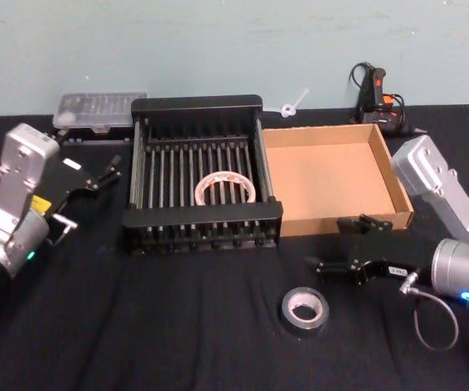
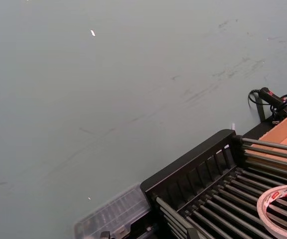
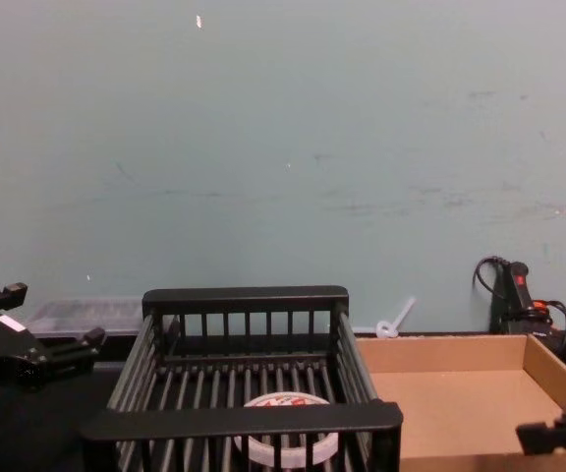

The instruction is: Pick up the white tape and place it into the black box , Pick up the silver tape and place it into the brown box.

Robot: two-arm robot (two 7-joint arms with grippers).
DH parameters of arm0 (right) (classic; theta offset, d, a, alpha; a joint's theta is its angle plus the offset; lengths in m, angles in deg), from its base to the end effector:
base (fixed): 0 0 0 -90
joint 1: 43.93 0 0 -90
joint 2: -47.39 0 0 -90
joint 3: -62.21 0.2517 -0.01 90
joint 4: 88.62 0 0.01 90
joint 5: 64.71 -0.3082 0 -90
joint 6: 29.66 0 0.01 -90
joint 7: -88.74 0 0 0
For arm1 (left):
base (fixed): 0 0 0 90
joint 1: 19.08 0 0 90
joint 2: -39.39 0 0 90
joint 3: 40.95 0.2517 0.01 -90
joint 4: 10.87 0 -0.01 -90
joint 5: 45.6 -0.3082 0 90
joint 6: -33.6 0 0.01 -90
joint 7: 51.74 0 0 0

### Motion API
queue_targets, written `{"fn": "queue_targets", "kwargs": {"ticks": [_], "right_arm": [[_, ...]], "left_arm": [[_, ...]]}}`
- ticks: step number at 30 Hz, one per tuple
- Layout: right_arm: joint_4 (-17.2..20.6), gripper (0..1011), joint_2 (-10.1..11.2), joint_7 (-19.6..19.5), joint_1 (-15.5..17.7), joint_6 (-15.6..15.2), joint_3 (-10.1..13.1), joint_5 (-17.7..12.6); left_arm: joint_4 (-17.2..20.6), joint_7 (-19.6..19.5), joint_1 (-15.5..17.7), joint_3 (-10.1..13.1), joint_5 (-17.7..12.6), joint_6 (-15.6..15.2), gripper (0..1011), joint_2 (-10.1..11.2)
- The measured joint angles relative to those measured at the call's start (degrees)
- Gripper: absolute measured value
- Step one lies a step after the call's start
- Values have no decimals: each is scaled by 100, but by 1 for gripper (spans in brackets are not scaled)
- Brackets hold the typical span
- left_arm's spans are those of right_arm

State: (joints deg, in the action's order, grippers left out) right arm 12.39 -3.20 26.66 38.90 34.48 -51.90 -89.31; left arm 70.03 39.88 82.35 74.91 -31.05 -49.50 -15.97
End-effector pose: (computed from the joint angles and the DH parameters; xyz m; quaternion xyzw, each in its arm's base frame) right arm 0.3231 -0.0265 -0.2046 -0.2384 0.0752 -0.3300 0.9103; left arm 0.3513 0.0610 -0.2713 0.1415 -0.1324 0.5800 0.7913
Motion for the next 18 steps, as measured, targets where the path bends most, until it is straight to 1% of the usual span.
{"fn": "queue_targets", "kwargs": {"ticks": [8, 18], "right_arm": [[-68, 1000, 121, 110, -105, -73, -257, 19], [-148, 1002, 187, 181, -206, -203, -467, 70]], "left_arm": [[0, 0, 0, 0, 0, 0, 1001, 0], [0, 0, 0, 0, 0, 0, 1001, 0]]}}
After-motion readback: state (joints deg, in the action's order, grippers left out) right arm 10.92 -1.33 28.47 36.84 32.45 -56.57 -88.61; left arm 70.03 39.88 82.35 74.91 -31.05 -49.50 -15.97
